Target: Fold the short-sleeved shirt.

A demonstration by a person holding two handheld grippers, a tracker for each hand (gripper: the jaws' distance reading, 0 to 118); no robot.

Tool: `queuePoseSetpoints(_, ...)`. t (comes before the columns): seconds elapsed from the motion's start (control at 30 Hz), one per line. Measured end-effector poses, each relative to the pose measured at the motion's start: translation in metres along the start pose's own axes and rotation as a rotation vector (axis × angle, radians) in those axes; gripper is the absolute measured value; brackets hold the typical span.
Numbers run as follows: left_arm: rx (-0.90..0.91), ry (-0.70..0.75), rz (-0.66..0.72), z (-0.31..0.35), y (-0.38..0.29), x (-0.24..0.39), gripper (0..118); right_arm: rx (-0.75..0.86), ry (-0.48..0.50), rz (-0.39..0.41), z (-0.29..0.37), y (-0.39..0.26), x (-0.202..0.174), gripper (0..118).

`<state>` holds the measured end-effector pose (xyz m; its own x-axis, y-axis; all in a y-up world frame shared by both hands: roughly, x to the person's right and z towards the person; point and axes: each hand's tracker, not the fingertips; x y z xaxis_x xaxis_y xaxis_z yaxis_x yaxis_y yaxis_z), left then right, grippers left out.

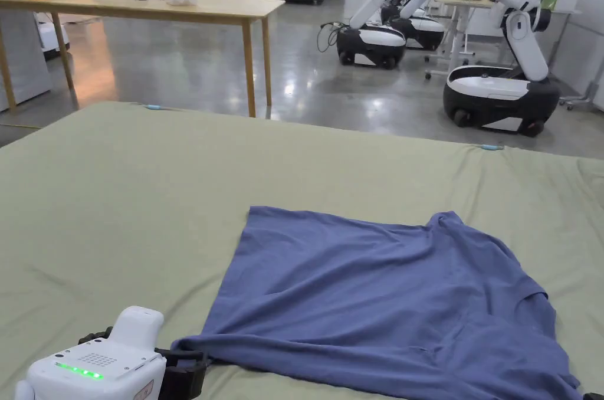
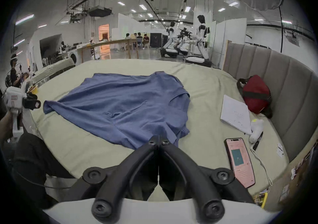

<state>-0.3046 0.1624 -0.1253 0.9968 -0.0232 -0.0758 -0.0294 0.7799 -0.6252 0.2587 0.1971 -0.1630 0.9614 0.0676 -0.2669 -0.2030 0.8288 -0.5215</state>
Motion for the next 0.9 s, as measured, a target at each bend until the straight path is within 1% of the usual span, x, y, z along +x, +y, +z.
queuePoseSetpoints(0.1, -0.048, -0.013, -0.002, -0.027, -0.003, 0.003, 115, -0.028, -0.004, 0.021, -0.007, 0.005, -0.006, 0)
queuePoseSetpoints(0.13, -0.070, -0.014, -0.004, -0.032, 0.014, 0.003, 113, -0.037, -0.007, 0.032, -0.010, 0.006, -0.008, 0)
queuePoseSetpoints(0.17, -0.101, -0.027, -0.003, -0.039, 0.016, 0.003, 106, -0.046, -0.012, 0.044, -0.012, 0.007, -0.009, 0)
queuePoseSetpoints(0.2, -0.116, -0.030, -0.005, -0.045, 0.016, 0.003, 81, -0.055, -0.015, 0.053, -0.014, 0.008, -0.011, 0)
queuePoseSetpoints(0.23, -0.139, -0.043, -0.011, -0.050, 0.015, 0.002, 45, -0.061, -0.017, 0.061, -0.016, 0.008, -0.011, 1)
queuePoseSetpoints(0.27, -0.144, -0.036, -0.026, -0.038, 0.020, 0.019, 5, -0.069, -0.032, 0.071, -0.017, 0.009, -0.011, 13)
queuePoseSetpoints(0.3, -0.139, -0.036, -0.023, -0.034, 0.018, 0.025, 2, -0.073, -0.038, 0.076, -0.018, 0.011, -0.011, 65)
queuePoseSetpoints(0.33, -0.137, -0.028, -0.040, -0.030, 0.019, 0.030, 2, -0.089, -0.046, 0.076, -0.022, 0.012, -0.010, 108)
queuePoseSetpoints(0.37, -0.139, -0.022, -0.053, -0.025, 0.021, 0.033, 2, -0.142, -0.051, 0.069, -0.032, 0.009, -0.002, 118)
queuePoseSetpoints(0.4, -0.156, -0.034, -0.038, -0.034, 0.021, 0.027, 2, -0.090, -0.068, 0.055, -0.032, 0.009, 0.002, 117)
queuePoseSetpoints(0.47, -0.148, -0.037, -0.028, -0.034, 0.024, 0.023, 2, -0.142, -0.052, 0.046, -0.048, 0.014, 0.007, 117)
queuePoseSetpoints(0.5, -0.147, -0.036, -0.026, -0.034, 0.026, 0.021, 2, -0.171, -0.075, 0.042, -0.063, 0.005, 0.019, 116)
queuePoseSetpoints(0.53, -0.142, -0.027, -0.028, -0.034, 0.025, 0.021, 2, -0.184, -0.072, 0.034, -0.076, -0.001, 0.028, 112)
queuePoseSetpoints(0.57, -0.142, -0.027, -0.029, -0.034, 0.026, 0.020, 2, -0.201, -0.057, 0.018, -0.085, -0.004, 0.033, 100)
queuePoseSetpoints(0.6, -0.141, -0.026, -0.029, -0.034, 0.027, 0.019, 2, -0.229, -0.031, -0.003, -0.096, -0.007, 0.039, 56)
queuePoseSetpoints(0.63, -0.142, -0.026, -0.032, -0.035, 0.029, 0.018, 1, -0.265, -0.046, -0.023, -0.091, 0.003, 0.030, 13)
queuePoseSetpoints(0.67, -0.140, -0.019, -0.044, -0.034, 0.028, 0.022, 1, -0.298, -0.030, -0.021, -0.096, 0.005, 0.029, 4)
queuePoseSetpoints(0.7, -0.145, -0.022, -0.054, -0.033, 0.029, 0.023, 1, -0.307, 0.021, -0.031, -0.099, 0.004, 0.030, 4)
queuePoseSetpoints(0.73, -0.146, -0.014, -0.073, -0.032, 0.031, 0.024, 0, -0.291, 0.033, -0.033, -0.096, 0.007, 0.033, 4)
queuePoseSetpoints(0.77, -0.136, -0.012, -0.100, -0.027, 0.034, 0.023, 0, -0.277, 0.038, -0.009, -0.095, 0.007, 0.033, 4)
queuePoseSetpoints(0.8, -0.134, -0.010, -0.105, -0.021, 0.038, 0.024, 0, -0.227, 0.044, -0.003, -0.088, 0.012, 0.035, 4)
queuePoseSetpoints(0.87, -0.088, -0.026, -0.085, -0.008, 0.056, 0.022, 0, -0.149, 0.064, -0.057, -0.073, 0.033, 0.042, 4)
queuePoseSetpoints(0.9, -0.071, -0.027, -0.084, -0.004, 0.069, 0.022, 0, -0.096, 0.057, -0.054, -0.059, 0.047, 0.038, 4)
